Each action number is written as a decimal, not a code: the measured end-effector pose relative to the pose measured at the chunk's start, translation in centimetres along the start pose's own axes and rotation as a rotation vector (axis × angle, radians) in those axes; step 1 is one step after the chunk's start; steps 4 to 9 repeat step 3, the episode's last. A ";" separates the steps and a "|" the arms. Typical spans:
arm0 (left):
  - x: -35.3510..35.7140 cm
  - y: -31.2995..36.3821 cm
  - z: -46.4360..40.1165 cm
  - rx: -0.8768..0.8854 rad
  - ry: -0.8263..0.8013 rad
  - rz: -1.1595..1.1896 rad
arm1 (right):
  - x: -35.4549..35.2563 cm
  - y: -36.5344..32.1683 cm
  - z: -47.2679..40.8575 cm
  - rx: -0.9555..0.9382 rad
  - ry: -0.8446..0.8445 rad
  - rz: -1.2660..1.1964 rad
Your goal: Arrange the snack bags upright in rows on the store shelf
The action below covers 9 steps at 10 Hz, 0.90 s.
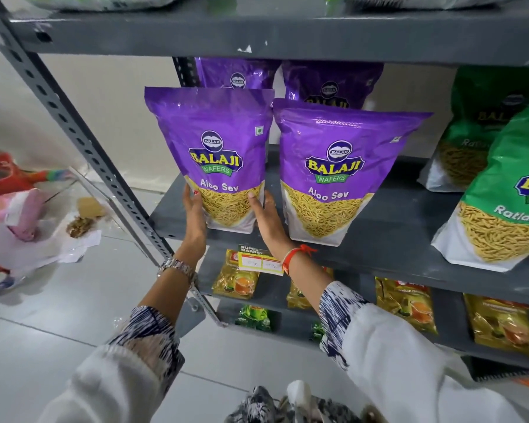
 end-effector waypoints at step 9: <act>0.6 -1.1 2.9 0.188 0.088 -0.136 | -0.1 2.7 2.5 -0.035 0.076 -0.005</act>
Point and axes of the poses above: each hand's wrist, its own z-axis away from the middle knuckle, its own x-axis out of the palm, y = z × x, the point moved 1 cm from there along -z, towards the middle knuckle, and after that the axes turned 8 degrees about z, right-handed, at the moved point
